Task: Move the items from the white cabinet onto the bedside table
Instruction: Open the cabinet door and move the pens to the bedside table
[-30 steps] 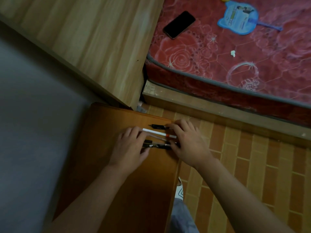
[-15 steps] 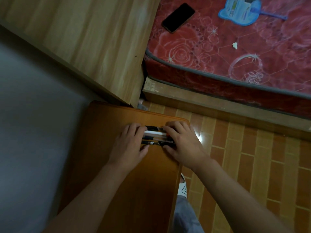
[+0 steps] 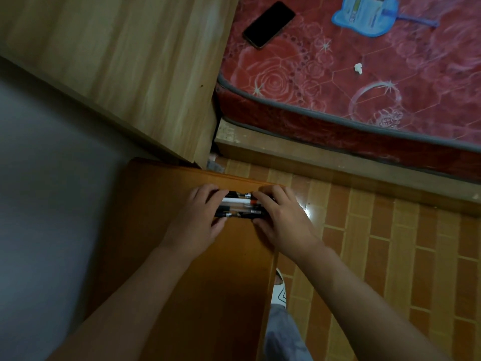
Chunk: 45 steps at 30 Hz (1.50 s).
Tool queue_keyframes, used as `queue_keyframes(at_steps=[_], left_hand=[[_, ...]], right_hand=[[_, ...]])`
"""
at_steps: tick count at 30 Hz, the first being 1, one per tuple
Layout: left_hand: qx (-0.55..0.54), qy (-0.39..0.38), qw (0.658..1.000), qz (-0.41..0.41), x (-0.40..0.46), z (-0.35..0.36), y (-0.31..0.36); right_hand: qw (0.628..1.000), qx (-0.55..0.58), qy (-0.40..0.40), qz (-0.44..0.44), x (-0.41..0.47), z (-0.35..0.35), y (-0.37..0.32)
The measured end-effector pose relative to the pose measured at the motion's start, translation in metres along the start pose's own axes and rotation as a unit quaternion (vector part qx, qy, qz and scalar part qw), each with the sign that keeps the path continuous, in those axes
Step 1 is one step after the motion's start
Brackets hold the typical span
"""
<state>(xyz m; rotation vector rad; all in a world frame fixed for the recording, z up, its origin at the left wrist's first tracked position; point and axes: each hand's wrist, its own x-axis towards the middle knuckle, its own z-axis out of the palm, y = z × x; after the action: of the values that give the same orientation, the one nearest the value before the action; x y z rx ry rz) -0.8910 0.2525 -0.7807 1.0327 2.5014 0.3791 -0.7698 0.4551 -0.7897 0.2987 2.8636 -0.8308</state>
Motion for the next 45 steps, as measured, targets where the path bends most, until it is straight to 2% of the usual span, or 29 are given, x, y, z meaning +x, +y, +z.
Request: queue_keyframes(at_steps=[9, 13, 19, 31, 36, 40, 45], left_hand=[[0.016, 0.015, 1.000, 0.023, 0.021, -0.008, 0.001], [0.020, 0.012, 1.000, -0.005, 0.014, -0.011, -0.001], [-0.001, 0.054, 0.998, -0.036, 0.009, -0.016, -0.014], [-0.076, 0.019, 0.995, -0.067, 0.003, -0.005, 0.000], [-0.015, 0.014, 1.000, -0.003, 0.004, -0.007, -0.001], [-0.013, -0.004, 1.000, 0.005, 0.005, -0.003, 0.006], [-0.015, 0.012, 1.000, -0.003, 0.003, 0.003, 0.007]], right_hand=[[1.000, 0.000, 0.021, 0.019, 0.006, -0.003, 0.003], [0.998, 0.016, 0.033, 0.051, -0.002, -0.008, 0.011], [0.996, 0.042, 0.060, 0.059, -0.003, -0.013, 0.015], [0.997, 0.053, 0.016, 0.047, 0.005, -0.004, 0.002], [0.999, 0.028, 0.005, 0.032, 0.005, -0.012, 0.007], [1.000, 0.018, 0.007, 0.025, 0.003, -0.016, 0.012], [0.999, 0.035, 0.012, 0.032, -0.005, -0.017, 0.017]])
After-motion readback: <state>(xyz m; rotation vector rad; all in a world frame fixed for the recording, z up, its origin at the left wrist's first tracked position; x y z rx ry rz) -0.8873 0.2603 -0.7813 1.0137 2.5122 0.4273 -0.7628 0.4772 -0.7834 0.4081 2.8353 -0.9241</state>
